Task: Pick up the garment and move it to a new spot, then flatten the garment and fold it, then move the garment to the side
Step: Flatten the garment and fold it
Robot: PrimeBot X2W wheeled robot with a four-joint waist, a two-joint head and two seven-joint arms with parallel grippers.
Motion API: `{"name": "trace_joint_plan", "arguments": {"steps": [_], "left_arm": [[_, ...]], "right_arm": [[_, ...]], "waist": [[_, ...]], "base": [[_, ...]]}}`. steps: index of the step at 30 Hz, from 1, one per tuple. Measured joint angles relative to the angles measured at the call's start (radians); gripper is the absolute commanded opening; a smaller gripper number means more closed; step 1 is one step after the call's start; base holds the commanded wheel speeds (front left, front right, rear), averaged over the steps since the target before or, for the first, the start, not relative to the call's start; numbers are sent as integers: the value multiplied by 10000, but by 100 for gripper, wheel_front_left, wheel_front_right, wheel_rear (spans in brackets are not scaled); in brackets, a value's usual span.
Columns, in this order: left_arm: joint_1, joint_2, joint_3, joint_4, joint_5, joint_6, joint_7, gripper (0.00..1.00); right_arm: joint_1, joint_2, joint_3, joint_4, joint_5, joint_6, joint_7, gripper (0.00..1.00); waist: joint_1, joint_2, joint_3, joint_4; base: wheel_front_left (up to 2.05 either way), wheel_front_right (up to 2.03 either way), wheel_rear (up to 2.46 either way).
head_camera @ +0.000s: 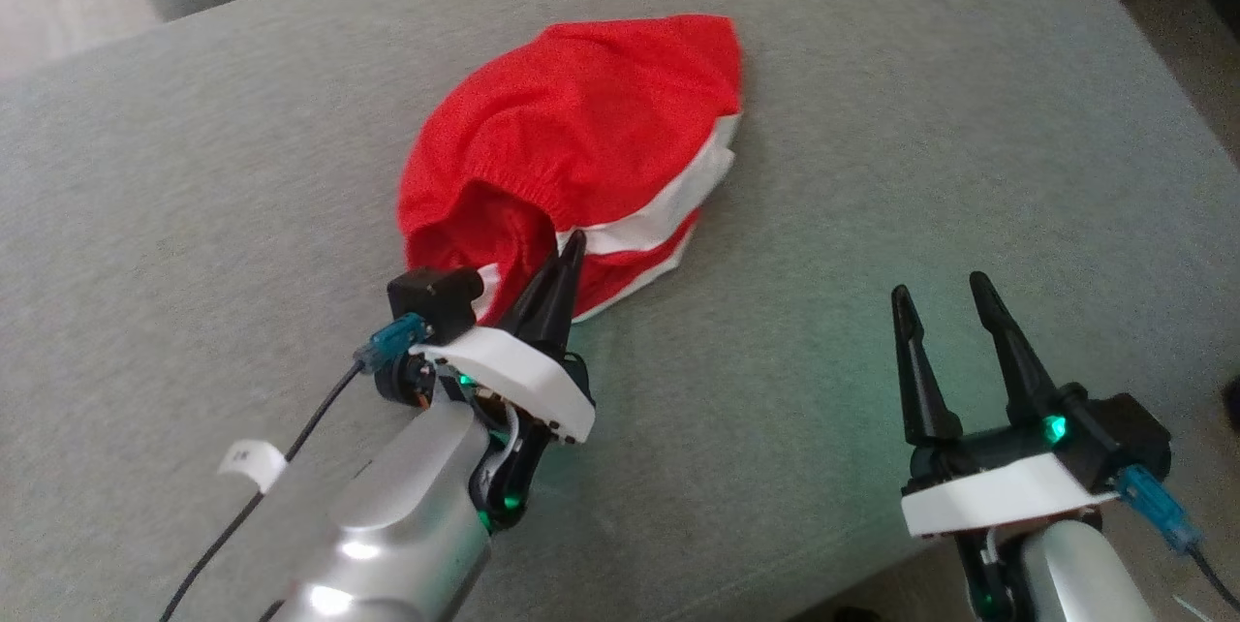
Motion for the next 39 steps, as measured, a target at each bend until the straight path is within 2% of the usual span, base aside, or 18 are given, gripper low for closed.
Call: {"name": "trace_joint_plan", "arguments": {"steps": [5,9,13,16,23,27,39], "left_arm": [[62,17,-15,-522,-213,-84,-247,0],[378,293,63,-1409,-224,-161,-426,0],[948,861,391,-2428,-257,-123,-510,0],[1365,1388,660,-3035,-259,132,-512,0],[2027,2266,980,-3586,-257,476,-510,0],[2176,2395,1012,-3791,-255,579,-508,0],[2336,2437,963,-4050,-257,719,-499,0]], "right_arm": [[21,0,-81,4,-105,0,0,100],[44,-2,-136,12,-276,0,0,100],[81,-4,-105,84,-370,0,0,100],[107,-4,-63,153,-439,0,2,100],[237,-4,65,790,-502,0,0,100],[230,-6,182,1233,-627,0,2,100],[196,-234,368,2242,-1045,0,4,100]], "waist": [[0,0,-92,883],[0,0,-203,1829],[0,0,-317,2860],[0,0,-404,3587],[0,0,-665,4905],[0,0,-814,5320],[0,0,-989,5669]], "base": [[0,0,0],[0,0,0],[0,0,0],[0,0,0],[0,0,0],[0,0,0],[0,0,0]]}}
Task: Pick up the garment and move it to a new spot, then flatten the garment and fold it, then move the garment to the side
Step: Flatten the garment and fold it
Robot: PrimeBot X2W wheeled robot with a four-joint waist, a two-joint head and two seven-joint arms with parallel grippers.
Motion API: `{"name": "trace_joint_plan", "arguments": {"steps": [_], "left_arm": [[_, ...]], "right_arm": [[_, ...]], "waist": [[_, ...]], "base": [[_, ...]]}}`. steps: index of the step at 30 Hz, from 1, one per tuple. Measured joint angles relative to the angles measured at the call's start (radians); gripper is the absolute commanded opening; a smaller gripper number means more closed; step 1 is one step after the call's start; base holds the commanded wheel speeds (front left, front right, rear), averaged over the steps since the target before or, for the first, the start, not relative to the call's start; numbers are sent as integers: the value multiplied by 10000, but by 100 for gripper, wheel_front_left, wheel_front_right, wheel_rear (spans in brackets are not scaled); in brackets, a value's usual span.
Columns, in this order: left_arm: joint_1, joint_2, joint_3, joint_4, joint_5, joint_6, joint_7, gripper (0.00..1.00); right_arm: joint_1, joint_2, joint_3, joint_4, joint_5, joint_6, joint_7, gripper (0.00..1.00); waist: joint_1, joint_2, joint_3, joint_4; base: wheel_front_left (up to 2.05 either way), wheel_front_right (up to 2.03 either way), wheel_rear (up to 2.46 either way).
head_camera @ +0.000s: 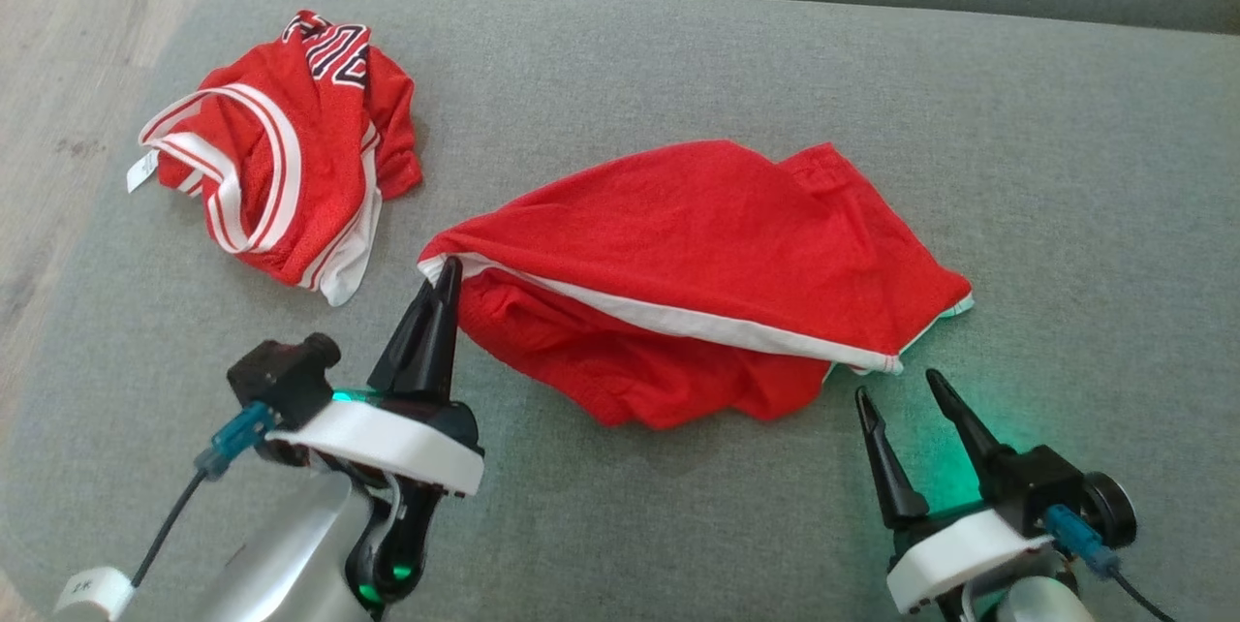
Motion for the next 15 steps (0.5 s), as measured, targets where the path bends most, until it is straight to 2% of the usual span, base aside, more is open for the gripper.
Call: {"name": "trace_joint_plan", "arguments": {"steps": [12,15], "left_arm": [[-17,-21,-50,-159,2,-10,2,0],[-61,-36,-54,-159,15,-13,0,0]], "right_arm": [[-616,-63,-403,362,-466,0,10,100],[-643,-73,-535,449,-606,0,10,95]], "waist": [[1,0,417,162],[1,0,482,211]], "base": [[0,0,0],[0,0,0]]}}
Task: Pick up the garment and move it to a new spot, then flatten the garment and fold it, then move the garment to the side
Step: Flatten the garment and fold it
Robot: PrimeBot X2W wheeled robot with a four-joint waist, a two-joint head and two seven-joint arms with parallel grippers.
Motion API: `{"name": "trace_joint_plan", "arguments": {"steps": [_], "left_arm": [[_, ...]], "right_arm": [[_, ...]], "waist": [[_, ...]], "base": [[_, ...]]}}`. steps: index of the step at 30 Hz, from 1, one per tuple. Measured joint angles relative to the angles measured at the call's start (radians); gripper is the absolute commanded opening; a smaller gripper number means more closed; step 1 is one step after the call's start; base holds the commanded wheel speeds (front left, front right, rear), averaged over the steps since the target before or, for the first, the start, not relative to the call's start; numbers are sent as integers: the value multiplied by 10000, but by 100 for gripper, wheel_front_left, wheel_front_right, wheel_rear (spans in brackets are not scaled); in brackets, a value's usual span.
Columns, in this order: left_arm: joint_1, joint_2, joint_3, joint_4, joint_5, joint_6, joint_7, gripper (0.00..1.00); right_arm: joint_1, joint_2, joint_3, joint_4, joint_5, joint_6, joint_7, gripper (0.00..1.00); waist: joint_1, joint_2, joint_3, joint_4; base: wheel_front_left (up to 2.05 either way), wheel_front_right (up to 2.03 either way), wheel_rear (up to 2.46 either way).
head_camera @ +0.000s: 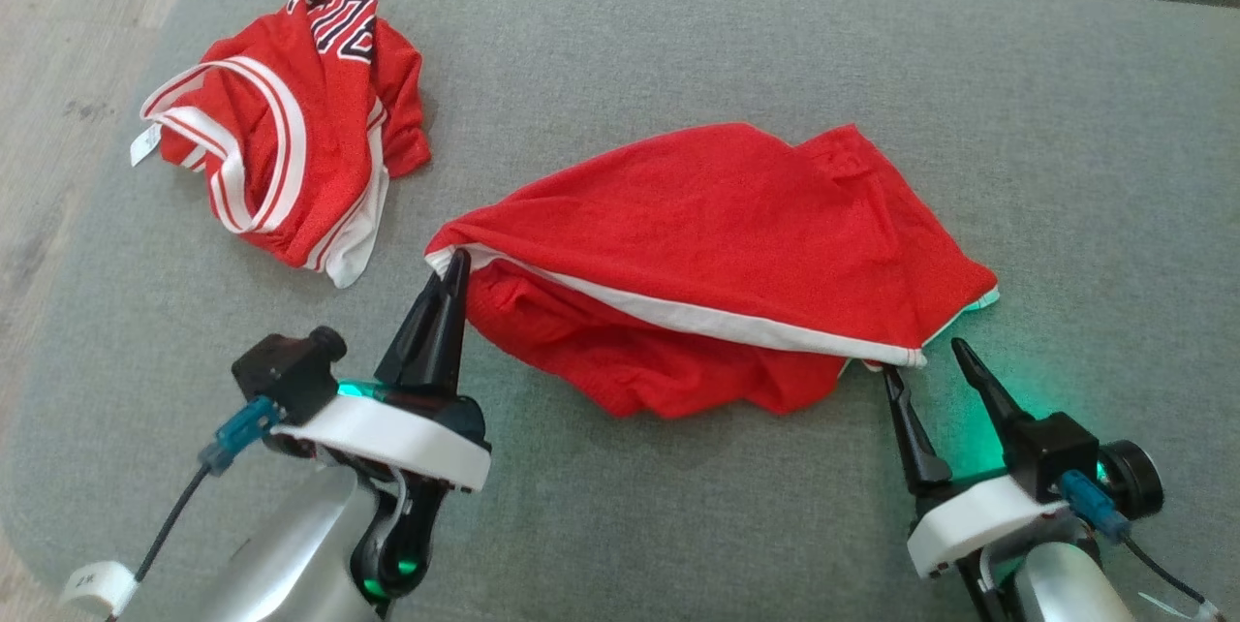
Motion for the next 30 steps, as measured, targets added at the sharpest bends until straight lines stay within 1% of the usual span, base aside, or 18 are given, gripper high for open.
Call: {"name": "trace_joint_plan", "arguments": {"steps": [6,9,10,12,13,14,19,24,27,30], "left_arm": [[-96,-6,2,19,0,-40,0,0],[-136,-6,4,21,0,-40,0,0],[-136,-6,4,23,0,-40,0,0],[-136,-2,4,29,0,-40,-2,0],[-136,-2,4,33,0,-40,-2,0],[-136,-2,4,35,0,-40,-2,0],[-136,15,13,46,0,-40,-6,0],[-169,148,58,25,123,-40,-10,0],[-324,318,59,-132,265,-88,-10,0],[-622,573,153,-430,403,-153,-10,0]], "right_arm": [[-56,2,-38,142,-119,0,0,85],[-198,2,-42,100,-130,0,0,70],[-223,2,-44,63,-165,0,0,62],[-226,2,-44,38,-199,0,0,37],[-226,2,-42,33,-199,0,0,7],[-226,2,-36,27,-199,0,0,0],[-228,-19,73,-132,-291,0,0,0],[-334,-92,205,-514,-303,0,0,0],[-504,-205,111,-1037,-341,0,0,0],[-724,-251,-272,-1755,-374,0,0,0]], "waist": [[0,0,42,48],[0,0,35,38],[0,0,32,30],[0,0,24,12],[0,0,17,3],[0,0,8,-6],[0,0,-26,-74],[0,0,-99,-315],[0,0,-177,-541],[-1,0,-272,-838]], "base": [[0,0,0],[0,0,0],[0,0,0],[0,0,0],[0,0,0],[0,0,0],[0,0,0],[0,0,0],[0,0,0],[0,0,0]]}}
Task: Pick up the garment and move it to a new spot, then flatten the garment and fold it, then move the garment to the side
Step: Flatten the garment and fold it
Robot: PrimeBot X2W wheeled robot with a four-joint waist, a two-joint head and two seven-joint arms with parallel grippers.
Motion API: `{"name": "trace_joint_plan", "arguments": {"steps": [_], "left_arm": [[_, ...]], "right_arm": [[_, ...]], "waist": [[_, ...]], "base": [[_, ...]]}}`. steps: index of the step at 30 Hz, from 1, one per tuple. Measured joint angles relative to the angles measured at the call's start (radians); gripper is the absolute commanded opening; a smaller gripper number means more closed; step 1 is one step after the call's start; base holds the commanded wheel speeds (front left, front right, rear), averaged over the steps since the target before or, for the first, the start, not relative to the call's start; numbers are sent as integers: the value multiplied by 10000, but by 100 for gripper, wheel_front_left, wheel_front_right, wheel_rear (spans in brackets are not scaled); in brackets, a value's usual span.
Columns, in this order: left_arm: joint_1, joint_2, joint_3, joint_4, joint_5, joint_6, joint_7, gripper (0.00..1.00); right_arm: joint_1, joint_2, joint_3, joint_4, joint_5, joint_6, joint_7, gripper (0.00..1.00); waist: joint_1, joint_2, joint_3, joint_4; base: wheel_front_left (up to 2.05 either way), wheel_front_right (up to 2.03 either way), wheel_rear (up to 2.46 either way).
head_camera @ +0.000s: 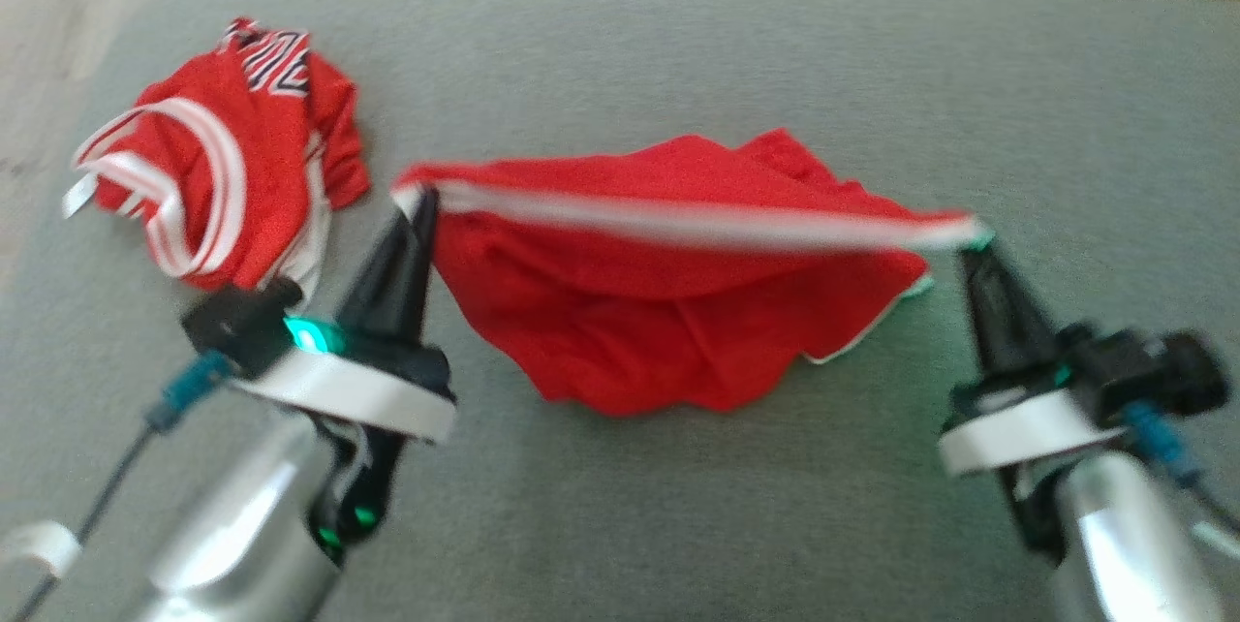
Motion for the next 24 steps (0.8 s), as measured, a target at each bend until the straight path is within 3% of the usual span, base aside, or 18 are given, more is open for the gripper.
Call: {"name": "trace_joint_plan", "arguments": {"steps": [7,15,20,24], "left_arm": [[-1258,771,148,-1404,675,104,504,0],[-3272,1302,115,-3241,1398,224,1900,0],[-4844,1335,151,-3024,1473,65,2782,0],[-6209,1250,125,-1833,1436,-280,3195,0]], "right_arm": [[-842,-405,-1028,-1795,-192,0,-2,0],[-2770,-2144,-882,-2951,-238,0,-4,0],[-4769,-2989,-656,-2675,-13,0,-29,0],[-6257,-3076,-384,-1239,556,0,-31,0]], "waist": [[0,0,-178,-963],[0,0,-223,-2120],[0,0,170,-2606],[1,0,748,-2822]], "base": [[0,0,0],[0,0,0],[0,0,0],[0,0,0]]}}
